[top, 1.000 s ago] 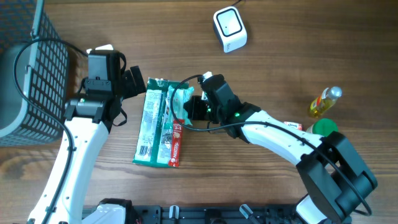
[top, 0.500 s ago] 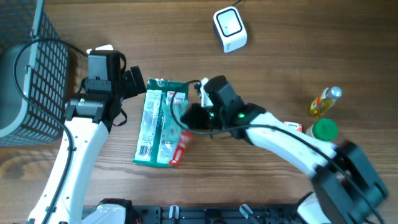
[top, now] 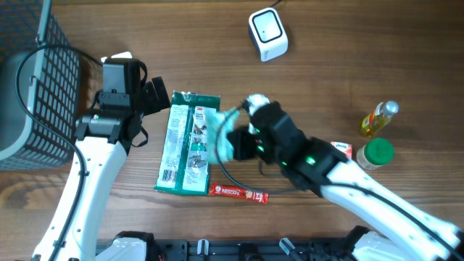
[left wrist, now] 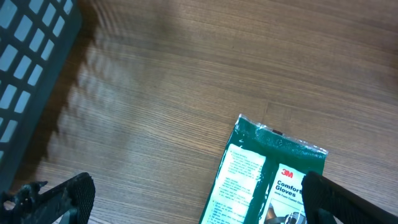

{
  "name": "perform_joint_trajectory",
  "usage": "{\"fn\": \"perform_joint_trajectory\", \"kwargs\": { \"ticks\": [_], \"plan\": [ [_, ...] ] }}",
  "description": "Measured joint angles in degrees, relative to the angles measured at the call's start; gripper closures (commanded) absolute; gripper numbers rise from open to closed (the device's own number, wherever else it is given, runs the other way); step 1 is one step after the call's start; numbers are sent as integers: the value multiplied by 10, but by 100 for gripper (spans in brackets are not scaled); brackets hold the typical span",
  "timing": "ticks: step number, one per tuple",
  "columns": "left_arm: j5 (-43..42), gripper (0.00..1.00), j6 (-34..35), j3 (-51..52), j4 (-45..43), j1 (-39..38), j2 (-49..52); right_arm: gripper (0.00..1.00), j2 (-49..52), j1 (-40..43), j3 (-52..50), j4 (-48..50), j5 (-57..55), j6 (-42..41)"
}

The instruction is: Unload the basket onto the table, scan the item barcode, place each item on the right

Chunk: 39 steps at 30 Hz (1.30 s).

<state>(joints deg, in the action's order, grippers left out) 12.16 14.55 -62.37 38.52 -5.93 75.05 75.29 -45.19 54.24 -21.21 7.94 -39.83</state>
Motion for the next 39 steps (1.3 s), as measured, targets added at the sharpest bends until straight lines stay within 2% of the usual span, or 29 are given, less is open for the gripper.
{"fn": "perform_joint_trajectory", "kwargs": {
  "ticks": [1,6,7,8,10,12,13,16,18,20,24,26,34,39],
  "plan": [
    [0,0,0,0,0,0,0,96,44,0,1,57,-7,-13],
    [0,0,0,0,0,0,0,95,179,-18,-1,205,-10,-72],
    [0,0,0,0,0,0,0,87,199,-23,-3,230,-9,-81],
    [0,0,0,0,0,0,0,66,221,-27,-3,265,-7,-87],
    [0,0,0,0,0,0,0,60,264,-37,-3,315,0,-102],
    [0,0,0,0,0,0,0,48,281,-42,-3,319,7,-102],
    [0,0,0,0,0,0,0,48,284,-42,-3,315,10,-100],
    [0,0,0,0,0,0,0,50,273,-34,-2,271,17,-74],
    [0,0,0,0,0,0,0,54,228,-17,0,162,32,-19],
    [0,0,0,0,0,0,0,54,179,-6,4,76,44,44],
    [0,0,0,0,-1,0,0,54,73,-2,25,-171,67,210],
    [0,0,0,0,0,0,0,53,70,-16,25,-219,65,259],
    [0,0,0,0,0,0,0,54,110,-127,24,-261,-7,309],
    [0,0,0,0,0,0,0,55,141,-140,4,-213,-58,330]
  ]
}}
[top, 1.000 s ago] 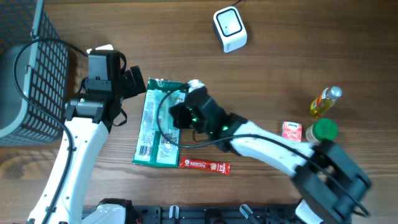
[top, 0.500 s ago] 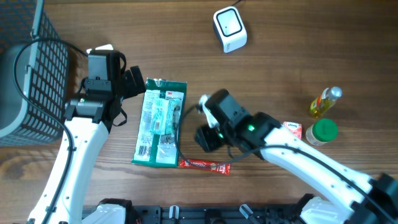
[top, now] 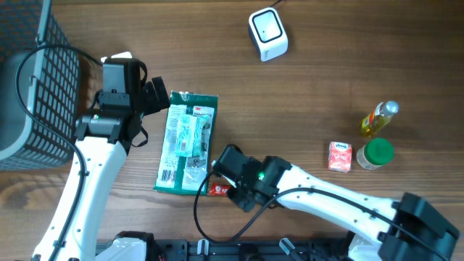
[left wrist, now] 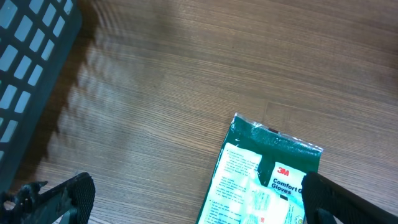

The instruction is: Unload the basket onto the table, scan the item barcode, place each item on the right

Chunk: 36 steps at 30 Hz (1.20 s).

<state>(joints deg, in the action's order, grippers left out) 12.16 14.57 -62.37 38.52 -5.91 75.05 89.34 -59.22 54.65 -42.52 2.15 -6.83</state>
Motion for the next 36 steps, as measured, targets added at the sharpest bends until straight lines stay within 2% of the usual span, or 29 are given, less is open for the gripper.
{"fn": "perform_joint_trajectory", "kwargs": {
  "ticks": [10,19,21,24,33,36],
  "plan": [
    [0,0,0,0,0,0,0,60,75,-6,-2,111,-14,52],
    [0,0,0,0,0,0,0,61,89,-51,-2,129,-43,57],
    [0,0,0,0,0,0,0,68,103,-51,-2,141,-44,57],
    [0,0,0,0,0,0,0,96,123,-52,-2,148,-43,62],
    [0,0,0,0,0,0,0,96,111,-46,6,147,-43,54],
    [0,0,0,0,0,0,0,96,57,2,26,155,-1,48]
  ]
}}
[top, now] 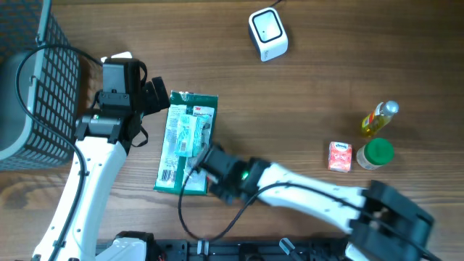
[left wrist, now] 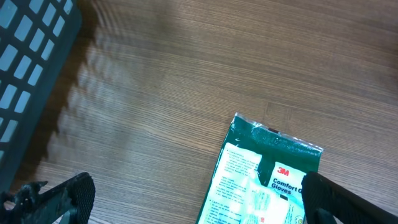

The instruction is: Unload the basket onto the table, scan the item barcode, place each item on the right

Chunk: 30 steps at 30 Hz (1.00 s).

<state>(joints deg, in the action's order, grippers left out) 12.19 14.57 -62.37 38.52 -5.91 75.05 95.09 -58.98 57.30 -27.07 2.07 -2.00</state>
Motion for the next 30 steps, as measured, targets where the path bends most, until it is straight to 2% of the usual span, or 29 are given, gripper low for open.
{"fn": "perform_joint_trajectory", "kwargs": {
  "ticks": [4,9,12,16,23,26,30],
  "plan": [
    [0,0,0,0,0,0,0,96,-54,104,17,96,145,-52],
    [0,0,0,0,0,0,0,96,-42,204,17,295,292,-220],
    [0,0,0,0,0,0,0,96,11,207,16,398,330,-307],
    [0,0,0,0,0,0,0,96,134,205,15,527,363,-420],
    [0,0,0,0,0,0,0,96,259,204,10,751,396,-542],
    [0,0,0,0,0,0,0,90,282,202,10,782,399,-564],
    [0,0,0,0,0,0,0,82,292,199,10,769,389,-556]
  ]
}}
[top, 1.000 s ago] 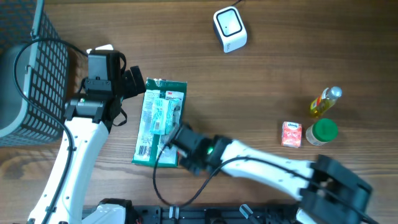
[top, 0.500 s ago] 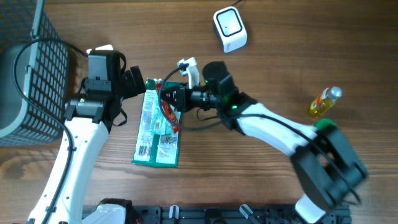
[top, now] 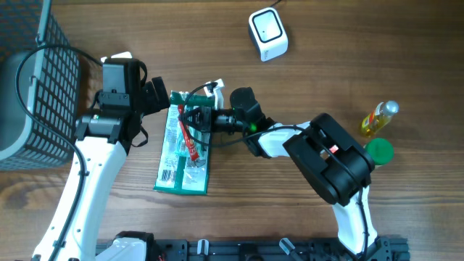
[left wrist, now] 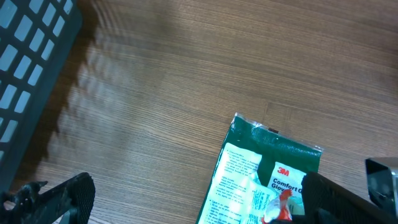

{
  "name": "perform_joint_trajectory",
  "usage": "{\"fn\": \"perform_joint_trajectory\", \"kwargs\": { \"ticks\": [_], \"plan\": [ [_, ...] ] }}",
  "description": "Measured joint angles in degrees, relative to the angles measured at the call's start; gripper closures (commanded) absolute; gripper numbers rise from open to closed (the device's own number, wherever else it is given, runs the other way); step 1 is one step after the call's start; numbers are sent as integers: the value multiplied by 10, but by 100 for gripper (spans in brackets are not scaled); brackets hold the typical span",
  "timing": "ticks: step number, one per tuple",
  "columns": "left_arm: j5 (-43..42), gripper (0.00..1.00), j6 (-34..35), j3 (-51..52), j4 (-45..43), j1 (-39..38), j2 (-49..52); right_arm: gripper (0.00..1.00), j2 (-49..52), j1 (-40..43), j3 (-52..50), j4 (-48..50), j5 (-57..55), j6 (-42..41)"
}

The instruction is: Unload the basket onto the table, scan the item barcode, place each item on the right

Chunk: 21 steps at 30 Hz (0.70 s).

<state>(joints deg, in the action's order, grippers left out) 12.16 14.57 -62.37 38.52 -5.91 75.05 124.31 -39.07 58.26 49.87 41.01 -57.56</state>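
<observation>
A red snack bar wrapper [top: 188, 135] hangs from my right gripper [top: 197, 118], which is shut on its upper end above the top of the green gloves package [top: 183, 163]. The bar's end [left wrist: 278, 209] also shows low in the left wrist view, over the green package [left wrist: 273, 155]. The white barcode scanner [top: 267, 33] stands at the far edge, well right of the bar. My left gripper [top: 155, 97] is open just left of the package's top corner, its fingers [left wrist: 65, 194] spread wide with only bare table between them.
A dark wire basket [top: 32, 80] fills the far left. A pale clear packet [top: 181, 130] lies on the green package. A yellow oil bottle [top: 379, 119] and a green-lidded jar [top: 378, 151] stand at the right. The right arm [top: 326, 156] stretches across the middle.
My right gripper was low at the package's near right corner, over the red bar. Now it is at the package's far end with the bar hanging from it. The left arm has not moved.
The red bar first lay on the table below the green package while my right gripper hovered beside the package. Then the gripper was down at the bar, then on its left end. Now the bar is off the table, held above the package.
</observation>
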Motion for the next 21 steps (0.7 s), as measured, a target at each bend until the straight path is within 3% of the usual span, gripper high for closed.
{"fn": "perform_joint_trajectory", "kwargs": {
  "ticks": [2,5,12,15,18,21],
  "plan": [
    [0,0,0,0,0,0,0,80,2,0,0,-2,-4,7],
    [0,0,0,0,0,0,0,67,2,0,0,-2,-6,10],
    [0,0,0,0,0,0,0,65,-1,1,0,-24,-13,20],
    [0,0,0,0,0,0,0,65,-40,6,2,-163,-51,64],
    [0,0,0,0,0,0,0,69,-143,7,-2,-328,-128,147],
    [0,0,0,0,0,0,0,69,-240,-5,1,-409,-189,222]
  ]
}}
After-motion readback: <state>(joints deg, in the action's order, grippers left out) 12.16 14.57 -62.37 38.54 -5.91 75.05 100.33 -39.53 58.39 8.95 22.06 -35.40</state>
